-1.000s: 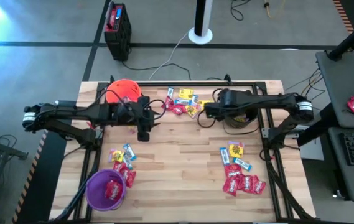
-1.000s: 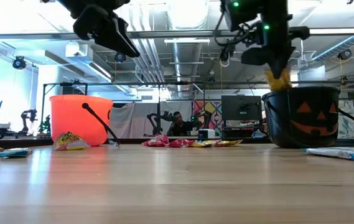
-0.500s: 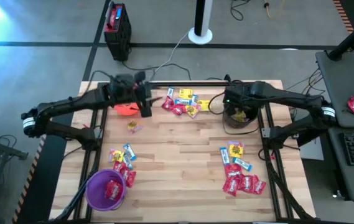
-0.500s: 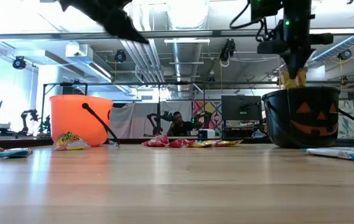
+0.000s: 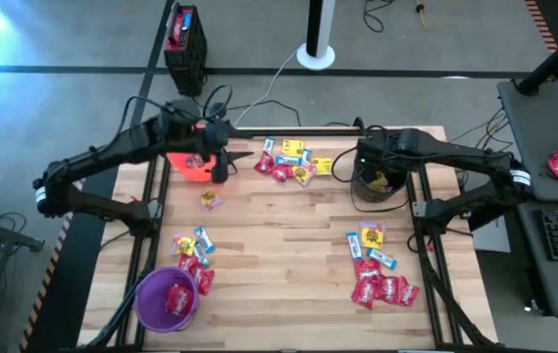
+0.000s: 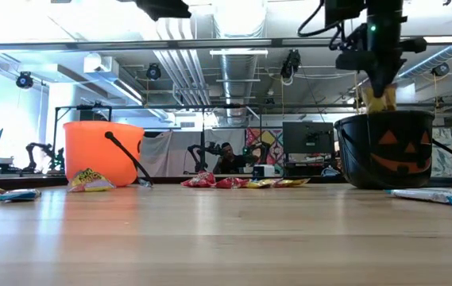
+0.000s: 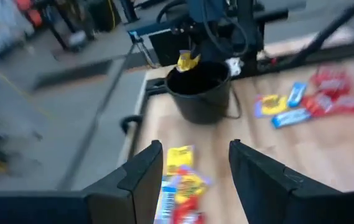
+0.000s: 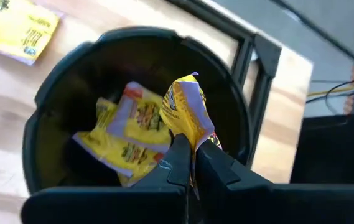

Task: Sort candy by brand, put in halloween buckets
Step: Put the yellow candy into the black bucket, then put the red candy into the purple bucket

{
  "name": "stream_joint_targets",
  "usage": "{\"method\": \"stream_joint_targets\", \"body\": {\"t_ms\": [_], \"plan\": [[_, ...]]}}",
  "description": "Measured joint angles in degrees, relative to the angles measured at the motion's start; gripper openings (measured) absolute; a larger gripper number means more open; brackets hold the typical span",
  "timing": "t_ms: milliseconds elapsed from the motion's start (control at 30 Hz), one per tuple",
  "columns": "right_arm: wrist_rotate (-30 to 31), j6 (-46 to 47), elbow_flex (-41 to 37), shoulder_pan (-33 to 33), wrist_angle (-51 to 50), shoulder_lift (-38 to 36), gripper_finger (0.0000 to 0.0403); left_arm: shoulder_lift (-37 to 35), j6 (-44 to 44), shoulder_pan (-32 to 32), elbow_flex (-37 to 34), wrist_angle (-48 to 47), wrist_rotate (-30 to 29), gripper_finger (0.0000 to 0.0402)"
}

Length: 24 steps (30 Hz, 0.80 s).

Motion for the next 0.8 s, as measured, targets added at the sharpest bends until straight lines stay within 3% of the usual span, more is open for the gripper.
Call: {"method": "stream_joint_targets", "body": {"t_ms": [133,333,667,800], "plan": [[-2.5,0.1,-0.1,0.0,0.4,-0.1,0.0009,-0.8,-10.7,-2.3,-2.1,-0.6,3.9,0.0168],[-1.4,-0.5,-2.0,0.0,1.1,0.3,0.0028,-2.4,-10.9,-9.2,-9.7,3.6,2.5,0.0168],[0.3,0.3,-4.2,0.0,1.3,0.3,0.0155,-2.7,-15.9,-17.2,-11.7,4.9,-6.7,0.0168],[0.6,0.3,-3.2,0.2,1.5,-0.1,0.0191,-2.7,-17.6,-20.1,-11.7,3.5,-7.8,0.0168]]}}
